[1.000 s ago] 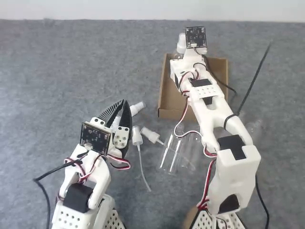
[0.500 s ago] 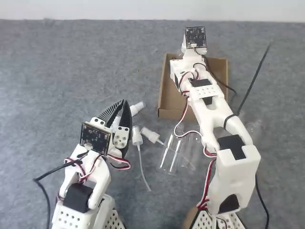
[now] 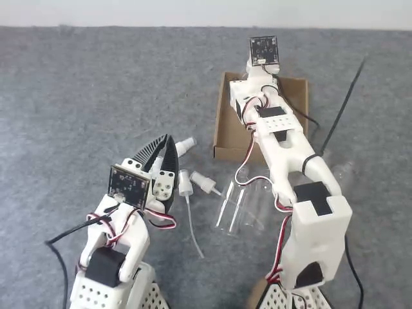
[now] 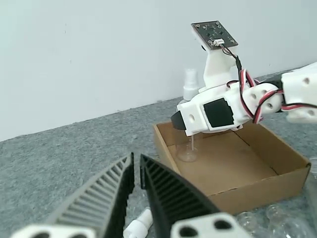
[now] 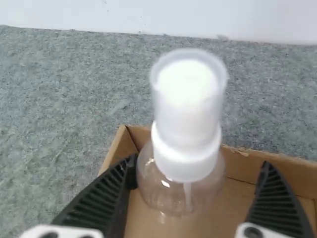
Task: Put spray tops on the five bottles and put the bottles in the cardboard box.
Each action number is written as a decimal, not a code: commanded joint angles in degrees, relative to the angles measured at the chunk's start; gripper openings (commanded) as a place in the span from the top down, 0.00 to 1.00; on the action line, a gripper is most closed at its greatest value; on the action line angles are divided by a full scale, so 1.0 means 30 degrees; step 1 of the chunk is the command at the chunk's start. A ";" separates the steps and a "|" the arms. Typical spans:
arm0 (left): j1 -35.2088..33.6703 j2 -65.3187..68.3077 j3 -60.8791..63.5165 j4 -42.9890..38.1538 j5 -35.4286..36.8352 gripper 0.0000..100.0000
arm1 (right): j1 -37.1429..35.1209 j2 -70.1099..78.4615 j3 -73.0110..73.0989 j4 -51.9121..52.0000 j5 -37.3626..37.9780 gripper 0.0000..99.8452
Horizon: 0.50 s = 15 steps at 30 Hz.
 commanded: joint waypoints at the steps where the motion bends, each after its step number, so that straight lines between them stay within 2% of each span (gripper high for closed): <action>1: 0.0000 -0.0234 -0.0044 -0.0615 -0.0088 0.99 | -0.0308 -0.0425 -0.1231 -0.0190 0.0440 0.69; 15: 0.0000 -0.0234 -0.0044 -0.0615 -0.0088 0.99 | -0.0366 -0.0835 -0.4278 0.2681 0.0322 0.69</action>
